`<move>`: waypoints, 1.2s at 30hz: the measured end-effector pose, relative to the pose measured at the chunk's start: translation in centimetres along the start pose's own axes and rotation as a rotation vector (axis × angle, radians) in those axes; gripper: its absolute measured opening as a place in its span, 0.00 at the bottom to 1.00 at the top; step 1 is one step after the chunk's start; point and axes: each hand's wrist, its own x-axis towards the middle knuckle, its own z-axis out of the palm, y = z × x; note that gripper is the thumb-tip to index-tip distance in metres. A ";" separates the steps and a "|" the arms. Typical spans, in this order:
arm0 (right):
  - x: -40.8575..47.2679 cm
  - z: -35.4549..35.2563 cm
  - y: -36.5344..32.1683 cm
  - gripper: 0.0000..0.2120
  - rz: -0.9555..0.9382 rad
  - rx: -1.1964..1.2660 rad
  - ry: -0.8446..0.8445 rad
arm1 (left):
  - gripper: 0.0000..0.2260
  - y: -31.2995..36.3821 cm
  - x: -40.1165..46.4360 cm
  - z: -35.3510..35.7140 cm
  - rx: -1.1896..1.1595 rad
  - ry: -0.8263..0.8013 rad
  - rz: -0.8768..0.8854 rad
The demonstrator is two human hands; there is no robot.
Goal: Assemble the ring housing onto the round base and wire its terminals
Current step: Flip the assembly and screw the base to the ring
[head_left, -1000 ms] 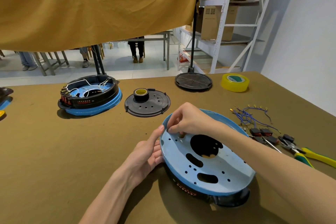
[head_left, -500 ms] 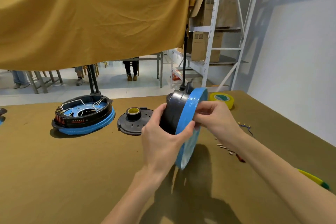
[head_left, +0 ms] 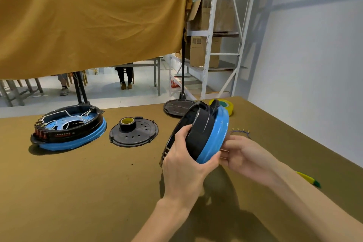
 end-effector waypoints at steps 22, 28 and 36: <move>0.1 3.6 -3.2 0.19 -0.101 -0.059 -0.143 | 0.27 -0.3 3.5 -1.5 -0.126 0.139 -0.063; 4.1 8.2 -3.2 0.16 -0.285 -0.846 0.015 | 0.18 -1.6 5.9 -2.5 -0.588 0.064 -0.818; 7.4 7.2 2.5 0.19 -0.394 -1.294 -0.045 | 0.27 -7.0 3.6 -5.4 -0.653 -0.047 -1.063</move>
